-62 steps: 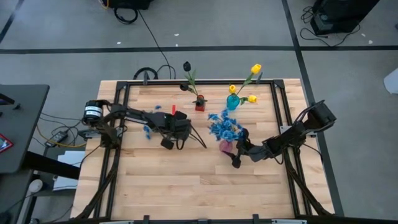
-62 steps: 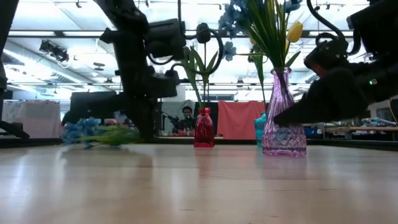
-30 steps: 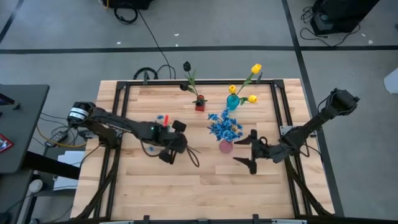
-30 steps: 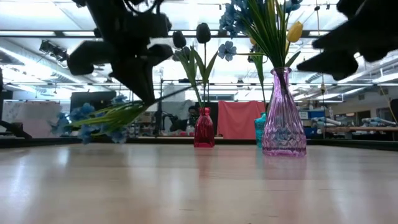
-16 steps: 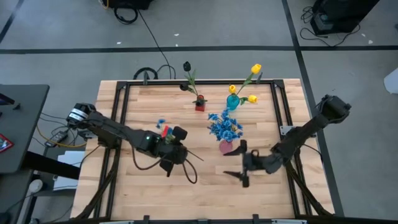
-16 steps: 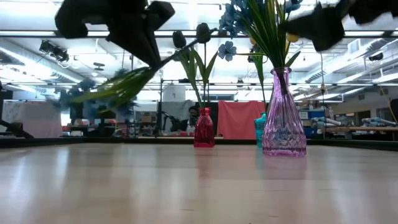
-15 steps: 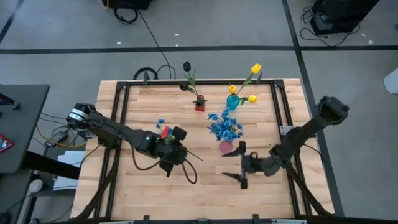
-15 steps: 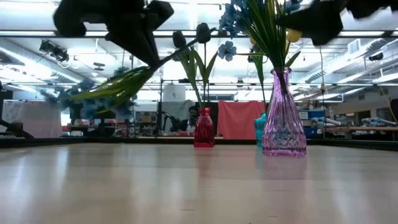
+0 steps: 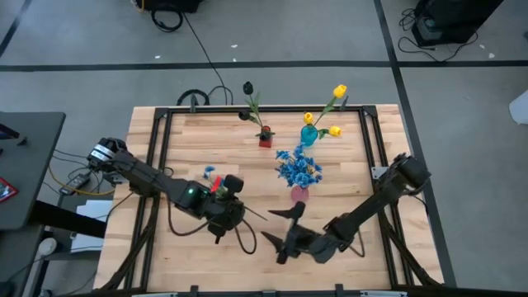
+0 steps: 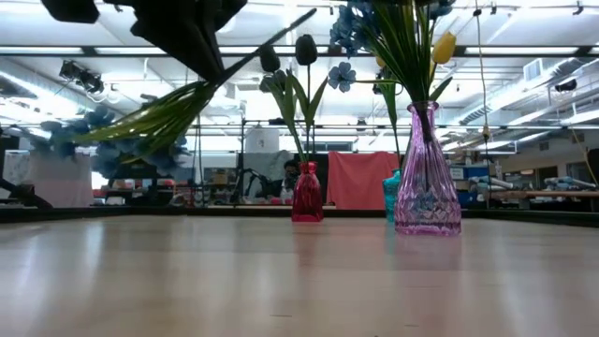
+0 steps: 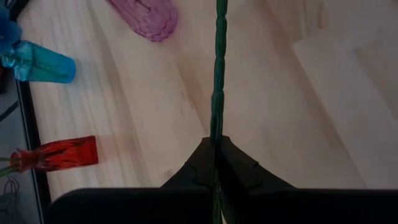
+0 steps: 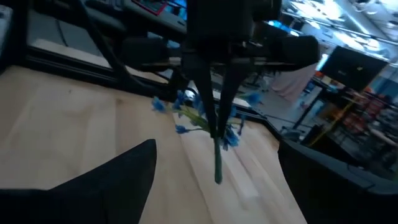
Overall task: Sort flowers into vase by color
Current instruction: Put the blue flowers into the pink vase
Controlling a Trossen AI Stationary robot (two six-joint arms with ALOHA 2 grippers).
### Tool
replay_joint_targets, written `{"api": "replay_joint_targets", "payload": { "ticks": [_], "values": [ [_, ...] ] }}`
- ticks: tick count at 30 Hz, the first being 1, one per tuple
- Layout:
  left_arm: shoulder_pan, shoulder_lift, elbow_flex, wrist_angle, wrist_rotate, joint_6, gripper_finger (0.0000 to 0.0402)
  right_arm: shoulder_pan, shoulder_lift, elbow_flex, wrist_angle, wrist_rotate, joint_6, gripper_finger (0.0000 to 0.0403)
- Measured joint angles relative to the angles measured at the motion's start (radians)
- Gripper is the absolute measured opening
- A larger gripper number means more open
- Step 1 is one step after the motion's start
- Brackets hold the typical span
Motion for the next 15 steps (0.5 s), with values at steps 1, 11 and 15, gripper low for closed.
{"api": "replay_joint_targets", "payload": {
  "ticks": [1, 11, 15],
  "values": [
    [-0.003, 0.000, 0.000, -0.002, 0.000, 0.000, 0.0014, -0.003, 0.018, 0.018, 0.001, 0.006, 0.000, 0.0346],
    [-0.013, 0.000, 0.000, -0.060, -0.013, 0.001, 0.0014, -0.044, 0.128, 0.109, -0.001, 0.034, 0.034, 0.0227],
    [-0.013, 0.000, -0.001, -0.068, -0.014, 0.002, 0.0014, -0.050, 0.125, 0.112, -0.012, 0.017, 0.045, 0.0150]
  ]
}}
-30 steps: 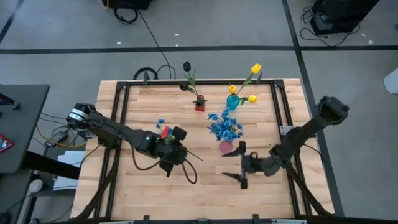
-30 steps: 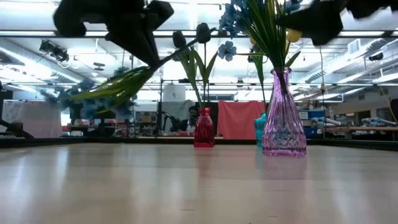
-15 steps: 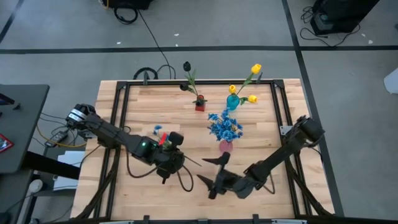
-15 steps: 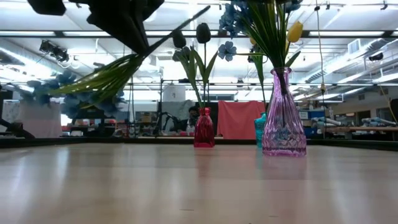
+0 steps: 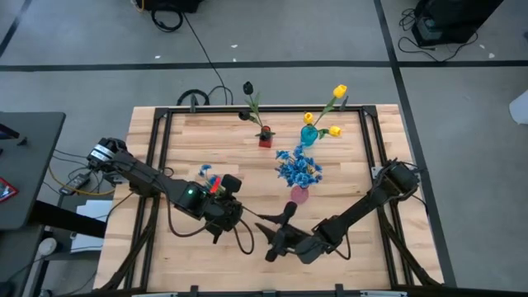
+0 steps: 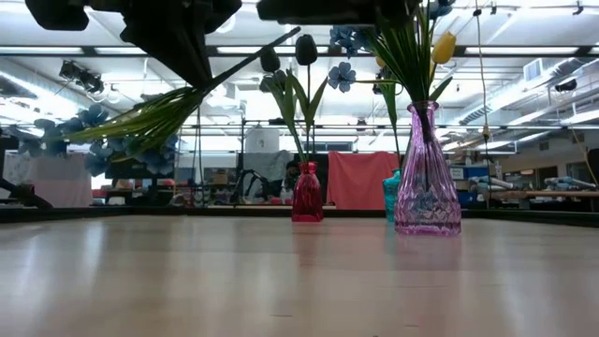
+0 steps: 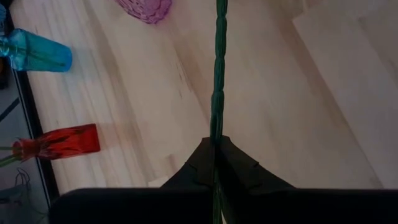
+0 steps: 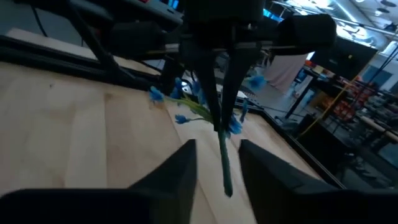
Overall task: Sort flowers into vase by color
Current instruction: Put the blue flowers into the pink vase
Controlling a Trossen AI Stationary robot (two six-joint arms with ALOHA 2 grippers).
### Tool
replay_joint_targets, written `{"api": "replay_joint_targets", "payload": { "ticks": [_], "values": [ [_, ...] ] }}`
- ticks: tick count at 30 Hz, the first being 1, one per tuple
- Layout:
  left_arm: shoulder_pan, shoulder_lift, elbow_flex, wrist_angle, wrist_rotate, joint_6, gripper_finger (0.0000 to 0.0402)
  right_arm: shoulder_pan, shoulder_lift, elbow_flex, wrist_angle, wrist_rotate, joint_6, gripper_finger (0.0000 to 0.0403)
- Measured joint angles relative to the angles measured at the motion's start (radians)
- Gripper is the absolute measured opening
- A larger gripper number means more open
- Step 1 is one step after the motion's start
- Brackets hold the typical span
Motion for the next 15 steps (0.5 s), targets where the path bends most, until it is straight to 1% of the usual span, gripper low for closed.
{"api": "replay_joint_targets", "payload": {
  "ticks": [3, 6, 9, 15],
  "values": [
    [0.000, 0.000, 0.000, 0.000, -0.002, 0.000, 0.0014, -0.001, -0.001, 0.000, -0.024, 0.005, -0.002, 0.0105],
    [0.000, 0.000, 0.000, 0.002, -0.006, 0.001, 0.0015, -0.005, -0.001, 0.000, -0.046, 0.005, 0.006, 0.0077],
    [0.000, 0.000, 0.000, 0.007, -0.007, 0.005, 0.0015, -0.010, -0.001, 0.000, -0.077, -0.002, 0.032, 0.0067],
    [-0.011, 0.000, 0.000, 0.041, -0.009, 0.049, 0.0015, -0.017, -0.001, 0.000, -0.086, -0.012, 0.053, 0.0067]
  ]
}}
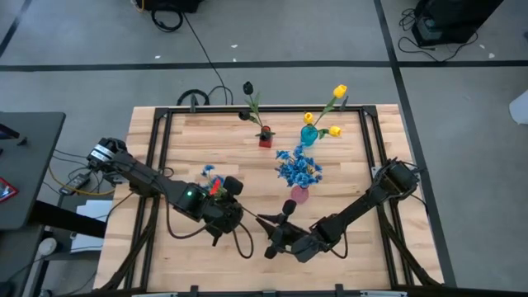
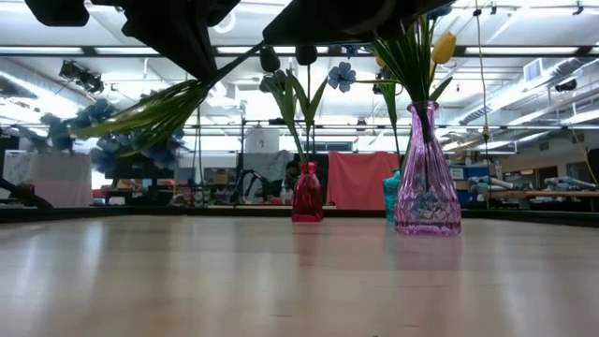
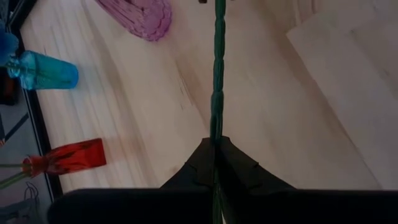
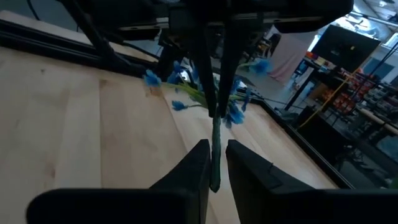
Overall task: Sort flowers into vase by color
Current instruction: Put the blue flowers into the pink vase
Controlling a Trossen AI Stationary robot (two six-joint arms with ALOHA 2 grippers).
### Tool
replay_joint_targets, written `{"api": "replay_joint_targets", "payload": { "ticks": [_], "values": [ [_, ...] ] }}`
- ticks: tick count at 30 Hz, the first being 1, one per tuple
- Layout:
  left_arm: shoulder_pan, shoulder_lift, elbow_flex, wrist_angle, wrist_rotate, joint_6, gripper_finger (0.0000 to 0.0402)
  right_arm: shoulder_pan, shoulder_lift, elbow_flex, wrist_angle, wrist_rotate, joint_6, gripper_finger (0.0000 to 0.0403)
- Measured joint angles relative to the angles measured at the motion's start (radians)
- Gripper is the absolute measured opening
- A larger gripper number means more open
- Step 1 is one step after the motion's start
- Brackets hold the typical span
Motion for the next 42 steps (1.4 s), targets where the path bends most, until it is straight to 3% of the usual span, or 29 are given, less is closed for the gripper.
{"api": "replay_joint_targets", "payload": {
  "ticks": [14, 19, 24, 27, 32, 36, 42],
  "values": [
    [-0.003, 0.000, 0.000, 0.013, 0.001, 0.002, 0.0015, 0.000, 0.000, -0.001, 0.000, 0.000, 0.000, 0.0066],
    [-0.003, 0.000, -0.001, 0.010, 0.005, 0.002, 0.0015, -0.002, 0.000, -0.001, 0.000, 0.004, 0.003, 0.0019],
    [-0.003, 0.000, -0.001, 0.013, 0.001, -0.017, 0.0016, -0.005, -0.001, -0.001, 0.000, 0.009, 0.014, 0.0014],
    [0.001, -0.001, 0.003, 0.022, -0.001, -0.098, 0.0035, -0.006, -0.002, -0.001, -0.003, 0.023, 0.014, 0.0014],
    [0.012, -0.010, 0.077, 0.019, -0.038, -0.236, 0.0108, -0.012, -0.002, -0.002, -0.045, 0.072, 0.010, 0.0013],
    [-0.006, -0.023, 0.070, 0.155, 0.079, -0.346, 0.0141, -0.020, -0.002, -0.002, -0.071, 0.111, 0.005, 0.0013],
    [-0.063, -0.031, -0.111, 0.464, 0.136, -0.563, 0.0134, -0.025, -0.002, -0.002, -0.029, 0.187, -0.093, 0.0013]
  ]
}}
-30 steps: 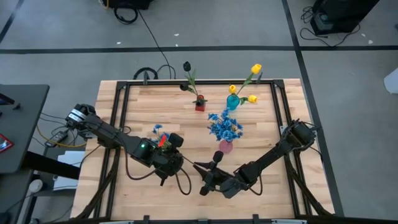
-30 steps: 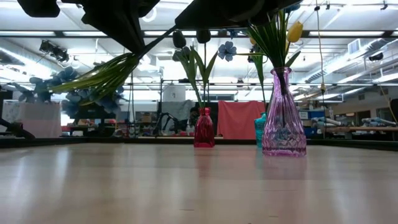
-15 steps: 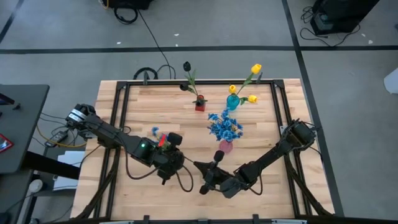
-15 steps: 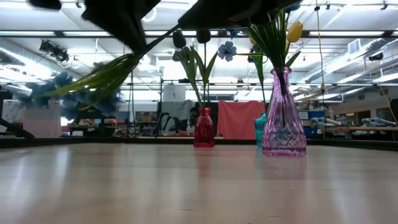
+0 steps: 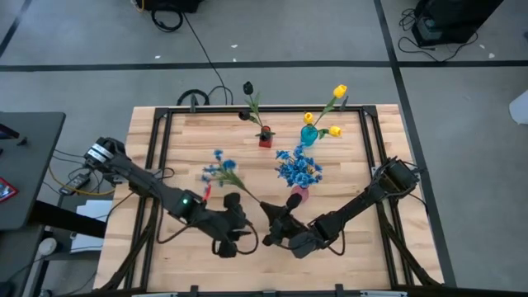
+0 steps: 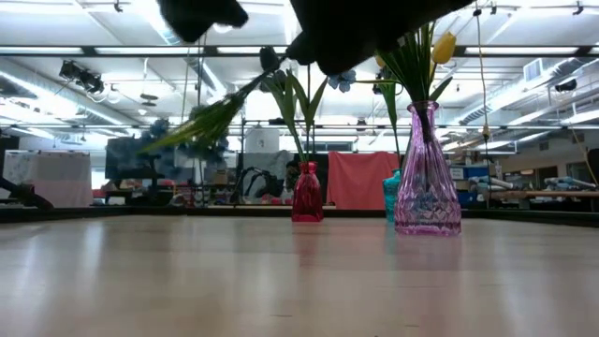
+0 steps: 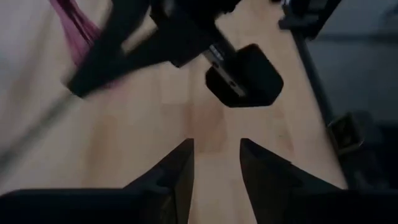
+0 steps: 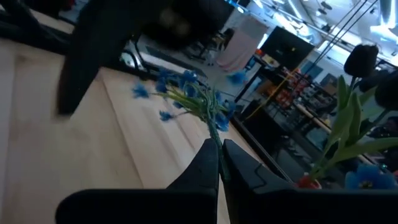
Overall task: Sort flowers into vase by color
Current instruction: Put the blue flowers into the pink vase
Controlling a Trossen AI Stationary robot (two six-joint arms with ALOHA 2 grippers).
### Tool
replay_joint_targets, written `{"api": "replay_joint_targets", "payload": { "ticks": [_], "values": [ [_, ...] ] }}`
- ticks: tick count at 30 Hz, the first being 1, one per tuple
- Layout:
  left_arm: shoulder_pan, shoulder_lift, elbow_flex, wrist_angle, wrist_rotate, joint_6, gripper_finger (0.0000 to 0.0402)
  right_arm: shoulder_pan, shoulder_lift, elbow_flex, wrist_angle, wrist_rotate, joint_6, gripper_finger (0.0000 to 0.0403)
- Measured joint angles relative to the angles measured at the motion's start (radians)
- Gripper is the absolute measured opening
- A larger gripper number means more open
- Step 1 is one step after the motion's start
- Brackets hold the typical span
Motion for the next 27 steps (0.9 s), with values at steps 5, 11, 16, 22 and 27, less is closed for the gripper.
{"api": "replay_joint_targets", "payload": {
  "ticks": [5, 11, 16, 22, 27],
  "values": [
    [-0.007, 0.001, -0.199, 0.360, -0.004, -0.146, 0.0121, 0.002, 0.000, 0.000, 0.054, 0.002, -0.040, 0.0013],
    [0.006, 0.002, -0.441, 0.854, -0.061, -0.205, 0.0107, 0.001, 0.000, 0.000, 0.053, 0.075, -0.039, 0.0014],
    [0.035, 0.002, -0.591, 1.202, -0.169, -0.194, 0.0101, -0.010, 0.000, 0.000, 0.096, 0.110, -0.066, 0.0014],
    [0.092, 0.002, -0.709, 1.534, -0.285, -0.198, 0.0101, -0.036, 0.000, 0.000, 0.268, 0.104, -0.213, 0.0014],
    [0.133, 0.002, -0.752, 1.702, -0.284, -0.296, 0.0101, -0.040, 0.001, 0.000, 0.363, 0.057, -0.330, 0.0015]
  ]
}}
